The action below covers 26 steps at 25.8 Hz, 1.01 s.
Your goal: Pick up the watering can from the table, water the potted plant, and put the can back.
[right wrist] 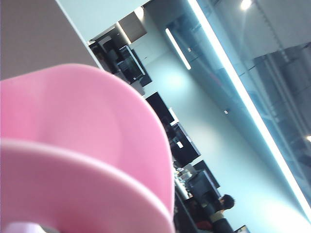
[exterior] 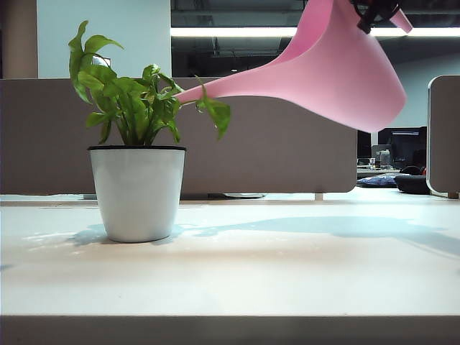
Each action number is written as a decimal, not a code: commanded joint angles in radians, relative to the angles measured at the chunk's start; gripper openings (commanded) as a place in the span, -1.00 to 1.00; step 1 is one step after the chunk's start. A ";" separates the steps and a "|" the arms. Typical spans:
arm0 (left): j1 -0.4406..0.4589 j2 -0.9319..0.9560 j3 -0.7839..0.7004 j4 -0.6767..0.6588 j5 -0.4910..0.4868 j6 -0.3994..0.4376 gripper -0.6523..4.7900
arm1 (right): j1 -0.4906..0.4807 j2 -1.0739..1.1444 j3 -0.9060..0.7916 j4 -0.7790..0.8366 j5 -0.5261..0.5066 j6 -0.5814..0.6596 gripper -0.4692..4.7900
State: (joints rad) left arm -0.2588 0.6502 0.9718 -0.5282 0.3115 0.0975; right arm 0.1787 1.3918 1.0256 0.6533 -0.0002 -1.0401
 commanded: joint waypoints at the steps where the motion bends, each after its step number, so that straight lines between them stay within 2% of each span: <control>1: 0.002 -0.002 0.004 0.008 0.007 0.000 -0.78 | 0.001 -0.030 0.019 0.089 0.001 -0.008 -0.39; 26: 0.002 -0.003 0.004 0.001 0.007 0.000 -0.78 | 0.007 -0.039 0.102 0.053 -0.028 -0.035 -0.39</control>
State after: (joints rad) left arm -0.2588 0.6495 0.9714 -0.5362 0.3115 0.0971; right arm 0.1837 1.3674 1.1076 0.6308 -0.0303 -1.0760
